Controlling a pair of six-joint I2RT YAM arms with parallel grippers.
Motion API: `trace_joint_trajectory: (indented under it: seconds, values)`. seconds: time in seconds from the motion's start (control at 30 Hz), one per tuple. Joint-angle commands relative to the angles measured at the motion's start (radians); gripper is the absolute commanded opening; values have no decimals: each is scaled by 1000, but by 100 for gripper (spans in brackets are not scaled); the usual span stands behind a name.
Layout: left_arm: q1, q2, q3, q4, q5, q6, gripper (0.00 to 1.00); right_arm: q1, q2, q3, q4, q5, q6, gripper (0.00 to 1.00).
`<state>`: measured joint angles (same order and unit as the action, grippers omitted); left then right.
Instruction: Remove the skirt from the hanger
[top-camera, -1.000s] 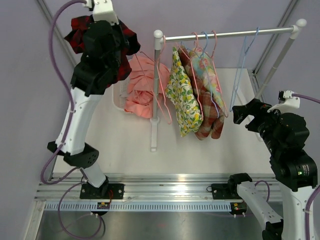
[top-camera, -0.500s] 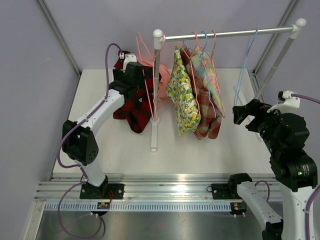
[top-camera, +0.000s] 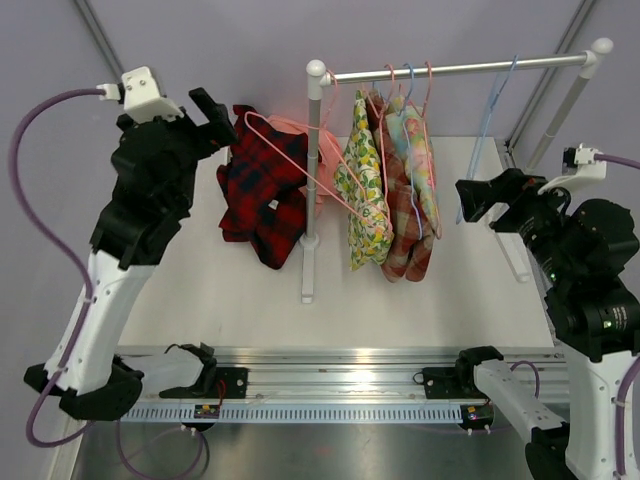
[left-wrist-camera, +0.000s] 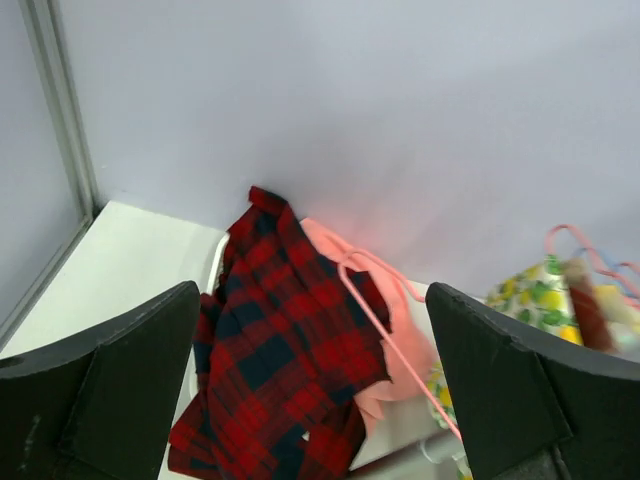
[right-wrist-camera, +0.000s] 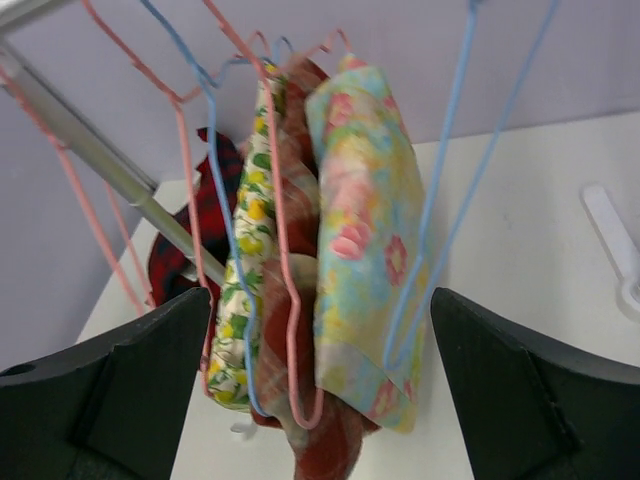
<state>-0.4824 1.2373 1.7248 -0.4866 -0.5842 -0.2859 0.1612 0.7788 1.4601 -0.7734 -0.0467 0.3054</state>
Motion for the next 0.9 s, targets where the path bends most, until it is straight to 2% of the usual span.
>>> trace_joint_trajectory:
  seconds: [0.0,0.13,0.23,0.33,0.47,0.57,0.6,0.67,0.7,0.77,0.8,0.87]
  values:
    - [-42,-65,-4,-108,17,-4,99,-2,74,97,164,-130,-2,99]
    - [-100,-237,-150,-173,66,-73,99,-2,195,138,250,-217,23,99]
    - [-130,-320,-293,-176,87,-120,99,-2,253,129,302,-242,38,99]
    - [-140,-398,-372,-196,101,-159,99,-2,329,117,364,-242,55,97]
    - [-148,-456,-482,-214,129,-197,99,-2,407,109,425,-266,78,90]
    - [-153,-481,-513,-224,132,-211,99,3,434,89,444,-280,93,79]
    - [-154,-490,-522,-233,132,-217,99,1,441,85,442,-278,95,65]
    - [-157,-496,-528,-233,135,-219,99,3,439,62,450,-268,98,44]
    - [-159,-501,-527,-233,139,-220,99,3,433,48,460,-268,95,27]
    - [-162,-496,-524,-233,155,-223,99,4,410,23,479,-262,87,12]
    - [-168,-489,-518,-243,153,-229,99,4,404,23,477,-254,87,1]
    - [-180,-454,-490,-257,152,-225,99,4,386,31,468,-239,75,0]
